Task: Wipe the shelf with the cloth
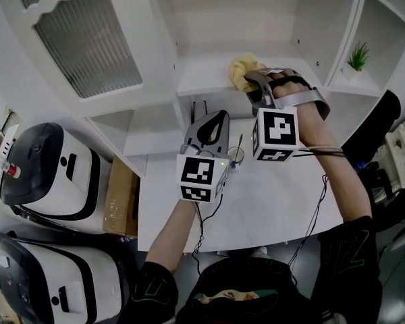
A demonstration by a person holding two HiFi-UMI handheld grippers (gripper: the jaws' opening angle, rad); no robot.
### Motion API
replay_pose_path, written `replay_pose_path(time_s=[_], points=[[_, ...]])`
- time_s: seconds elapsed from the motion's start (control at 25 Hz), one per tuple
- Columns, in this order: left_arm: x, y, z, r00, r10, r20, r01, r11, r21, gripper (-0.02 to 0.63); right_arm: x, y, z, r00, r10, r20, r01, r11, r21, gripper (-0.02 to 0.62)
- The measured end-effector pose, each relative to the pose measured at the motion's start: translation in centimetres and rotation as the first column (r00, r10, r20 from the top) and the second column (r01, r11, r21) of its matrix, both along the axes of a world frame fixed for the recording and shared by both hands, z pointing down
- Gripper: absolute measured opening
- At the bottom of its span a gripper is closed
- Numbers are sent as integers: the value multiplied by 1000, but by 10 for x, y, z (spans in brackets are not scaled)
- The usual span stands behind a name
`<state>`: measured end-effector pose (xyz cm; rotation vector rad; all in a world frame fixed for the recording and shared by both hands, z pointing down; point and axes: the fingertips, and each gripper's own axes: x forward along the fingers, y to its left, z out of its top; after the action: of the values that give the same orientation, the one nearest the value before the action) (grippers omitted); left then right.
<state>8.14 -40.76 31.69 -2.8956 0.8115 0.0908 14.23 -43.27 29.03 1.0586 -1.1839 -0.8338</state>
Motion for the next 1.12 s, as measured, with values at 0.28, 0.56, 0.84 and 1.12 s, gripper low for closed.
replay_pose_path(time_s=[0.28, 0.56, 0.84, 1.12], points=[[32, 15, 4, 999, 54, 7, -54, 999, -5, -2, 34, 18, 1, 999, 53, -11, -53, 999, 9, 109], [67, 32, 3, 995, 96, 18, -96, 995, 12, -2, 68, 35, -1, 996, 89, -12, -88, 995, 37, 109], [107, 52, -4, 988, 151, 8, -151, 988, 21, -2, 116, 57, 1, 989, 150, -14, -150, 988, 35, 109], [139, 70, -3, 980, 200, -5, -200, 980, 0, -2, 155, 76, 0, 974, 226, -27, -224, 973, 63, 109]])
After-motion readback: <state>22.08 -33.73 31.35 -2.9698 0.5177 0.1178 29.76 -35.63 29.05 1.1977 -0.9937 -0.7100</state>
